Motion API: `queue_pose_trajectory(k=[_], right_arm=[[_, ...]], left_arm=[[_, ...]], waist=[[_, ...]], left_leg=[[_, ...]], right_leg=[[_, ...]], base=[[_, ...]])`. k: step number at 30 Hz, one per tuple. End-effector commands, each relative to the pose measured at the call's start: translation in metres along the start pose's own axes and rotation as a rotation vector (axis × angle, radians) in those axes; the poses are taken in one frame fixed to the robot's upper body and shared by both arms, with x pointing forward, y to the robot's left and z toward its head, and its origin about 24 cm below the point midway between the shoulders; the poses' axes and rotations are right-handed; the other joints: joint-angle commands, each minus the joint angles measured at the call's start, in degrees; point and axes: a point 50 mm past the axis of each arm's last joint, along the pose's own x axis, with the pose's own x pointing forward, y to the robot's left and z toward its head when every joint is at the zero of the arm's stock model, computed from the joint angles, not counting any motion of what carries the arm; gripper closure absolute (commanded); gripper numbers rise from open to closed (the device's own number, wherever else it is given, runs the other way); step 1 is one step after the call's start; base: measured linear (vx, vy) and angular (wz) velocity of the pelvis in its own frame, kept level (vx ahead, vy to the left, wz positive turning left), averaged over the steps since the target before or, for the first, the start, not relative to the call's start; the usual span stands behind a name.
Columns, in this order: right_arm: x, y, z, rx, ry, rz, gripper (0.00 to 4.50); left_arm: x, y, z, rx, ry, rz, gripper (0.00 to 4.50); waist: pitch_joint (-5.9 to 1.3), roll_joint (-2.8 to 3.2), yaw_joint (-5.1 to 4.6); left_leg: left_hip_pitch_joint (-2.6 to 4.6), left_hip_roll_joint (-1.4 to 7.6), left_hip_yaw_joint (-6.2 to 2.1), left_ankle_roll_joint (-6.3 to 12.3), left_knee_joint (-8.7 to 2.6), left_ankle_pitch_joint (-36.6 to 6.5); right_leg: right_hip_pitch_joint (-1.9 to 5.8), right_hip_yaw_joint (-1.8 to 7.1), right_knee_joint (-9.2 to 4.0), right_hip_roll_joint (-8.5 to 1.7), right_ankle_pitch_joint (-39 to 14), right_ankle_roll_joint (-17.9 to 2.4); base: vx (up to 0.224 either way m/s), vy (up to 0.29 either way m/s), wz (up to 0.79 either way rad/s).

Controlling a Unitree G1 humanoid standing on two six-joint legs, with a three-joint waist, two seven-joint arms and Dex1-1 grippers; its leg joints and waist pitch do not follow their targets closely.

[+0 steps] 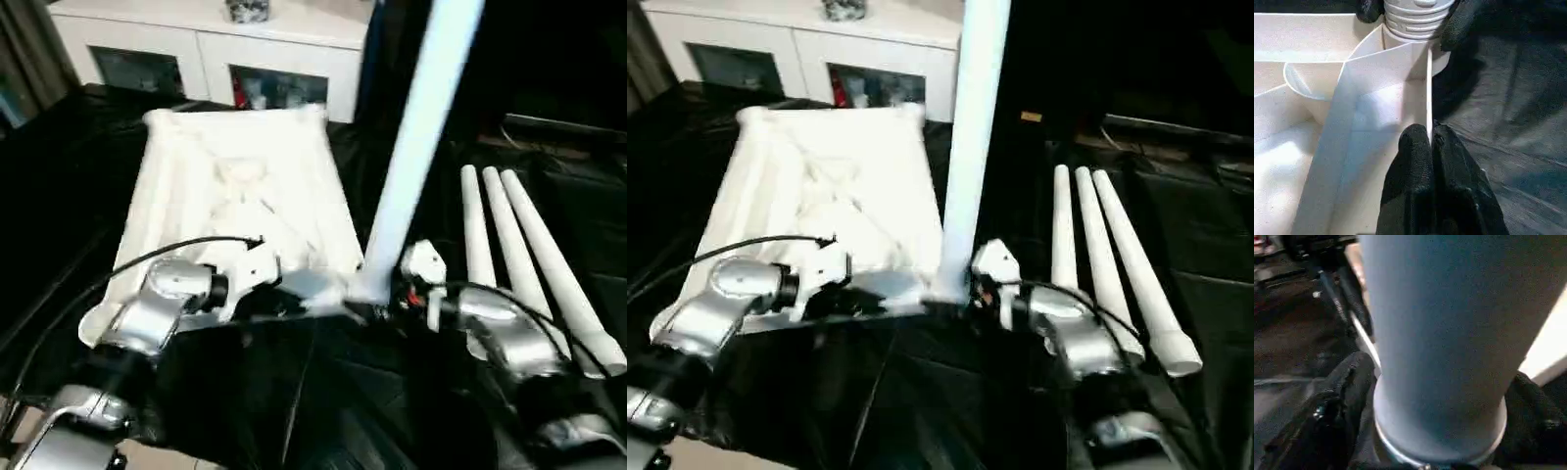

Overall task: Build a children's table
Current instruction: Rotate leg to tighten

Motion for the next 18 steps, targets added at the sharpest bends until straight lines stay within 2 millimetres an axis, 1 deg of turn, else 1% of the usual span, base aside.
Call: queue_pose_trajectory(k=[1,2,3,4,5,7,8,9,10,12,13,14,15,16,17,18], right_arm=[[0.008,0.011,0.003,-0.012,0.0,0.117,1.15],[0.003,0.015,0.003,-0.013,0.023,0.173,1.36],[0.002,0.017,0.003,-0.007,0.031,0.203,1.47],[0.001,0.018,0.004,-0.003,0.032,0.212,1.47],[0.001,0.018,0.004,-0.003,0.032,0.212,1.59],[0.002,0.02,0.003,0.009,0.028,0.216,1.69],[0.004,0.02,0.003,0.018,0.021,0.203,1.72],[0.004,0.02,0.003,0.018,0.021,0.203,1.72],[0.007,0.017,0.002,0.049,0.006,0.147,1.74],[0.014,0.01,-0.001,0.096,-0.014,0.026,1.74],[0.017,0.006,-0.002,0.107,-0.025,-0.034,1.74],[0.017,0.006,-0.002,0.107,-0.025,-0.034,1.74],[0.022,0.001,-0.004,0.116,-0.024,-0.128,1.74],[0.028,-0.005,-0.007,0.137,-0.021,-0.243,1.74],[0.032,-0.009,-0.009,0.154,-0.014,-0.316,1.74],[0.035,-0.011,-0.01,0.169,-0.009,-0.36,1.75]], left_arm=[[0.004,-0.003,0.004,0.017,-0.021,-0.028,4.5],[0.0,-0.006,0.001,0.015,-0.018,-0.057,4.5],[-0.002,-0.008,0.0,0.012,-0.016,-0.07,4.5],[-0.003,-0.008,0.0,0.011,-0.016,-0.074,4.5],[-0.003,-0.008,0.0,0.011,-0.016,-0.074,4.5],[-0.003,-0.008,0.0,0.006,-0.015,-0.075,4.5],[-0.003,-0.008,-0.001,0.005,-0.015,-0.07,4.5],[-0.003,-0.008,-0.001,0.005,-0.015,-0.07,4.5],[0.0,-0.007,0.0,0.003,-0.016,-0.053,4.5],[0.005,-0.004,0.002,0.001,-0.016,-0.01,4.5],[0.007,-0.002,0.003,-0.013,-0.019,0.013,4.5],[0.007,-0.002,0.003,-0.013,-0.019,0.013,4.5],[0.012,0.001,0.005,-0.028,-0.019,0.051,4.5],[0.02,0.006,0.007,-0.05,-0.018,0.114,4.5],[0.025,0.009,0.009,-0.063,-0.016,0.156,4.5],[0.028,0.011,0.011,-0.074,-0.019,0.182,4.5]], waist=[[-3.13,-0.24,0.21],[-3.12,-0.2,0.33],[-3.06,-0.18,0.41],[-3.11,-0.2,0.45],[-3.12,-0.17,0.48],[-3.01,-0.17,0.5],[-3.0,-0.22,0.48],[-3.0,-0.22,0.48],[-3.03,-0.34,0.43],[-2.99,-0.2,0.34],[-2.94,-0.18,-0.01],[-2.92,-0.25,-0.18],[-2.95,-0.27,-0.33],[-2.89,-0.05,-0.59],[-2.65,-0.08,-0.96],[-2.75,0.15,-1.1]], left_leg=[[-0.02,2.7,-0.44,4.44,-3.71,-8.19],[0.02,2.74,-0.44,4.44,-3.75,-7.95],[-0.08,2.68,-0.45,4.67,-3.76,-7.64],[-0.1,2.74,-0.4,4.84,-3.69,-7.52],[-0.06,2.75,-0.41,4.86,-3.71,-7.47],[-0.04,2.73,-0.42,4.37,-3.76,-8.32],[0.0,2.68,-0.48,3.76,-3.84,-9.03],[0.0,2.68,-0.48,3.76,-3.84,-9.03],[-0.04,2.63,-0.51,3.44,-3.86,-8.87],[0.01,2.55,-0.55,2.94,-3.88,-8.88],[-0.05,2.54,-0.7,2.21,-4.05,-9.46],[-0.04,2.48,-0.72,1.9,-4.08,-9.8],[-0.07,2.47,-0.86,1.67,-4.15,-9.96],[-0.06,2.59,-0.81,1.22,-4.2,-10.08],[0.12,2.34,-0.87,0.25,-4.26,-11.68],[0.24,2.38,-1.05,-0.47,-4.33,-12.22]], right_leg=[[3.15,2.76,-3.77,-4.58,-7.59,-13.73],[3.09,2.74,-3.73,-4.54,-7.08,-13.79],[3.19,2.67,-3.64,-4.38,-6.56,-13.78],[3.16,2.7,-3.57,-4.45,-6.19,-13.75],[3.09,2.67,-3.62,-4.48,-6.33,-13.81],[2.98,2.66,-3.88,-4.57,-8.15,-13.64],[2.99,2.69,-4.02,-4.61,-9.99,-13.2],[2.99,2.69,-4.02,-4.61,-9.99,-13.2],[3.0,2.76,-4.02,-4.62,-10.23,-12.93],[2.81,2.77,-4.12,-4.68,-10.66,-12.86],[2.86,2.77,-4.21,-4.75,-11.75,-12.61],[2.87,2.72,-4.3,-4.7,-12.54,-12.41],[3.06,2.7,-4.39,-4.76,-13.68,-11.89],[2.78,2.75,-4.34,-4.77,-13.89,-12.02],[2.61,2.66,-4.85,-4.72,-16.99,-11.67],[2.73,2.68,-4.88,-4.86,-18.77,-11.15]], base=[[0.0,0.0,0.0],[0.0,0.0,0.0],[0.0,0.0,0.0],[0.0,0.0,0.0],[0.0,0.0,0.0],[0.0,0.0,0.0],[0.0,0.0,0.0],[0.0,0.0,0.0],[0.0,0.0,0.0],[0.0,0.0,0.0],[0.0,0.0,0.0],[0.0,0.0,0.0],[0.0,0.0,0.0],[0.0,0.0,0.0],[0.0,0.0,0.0],[0.0,0.0,0.0]])
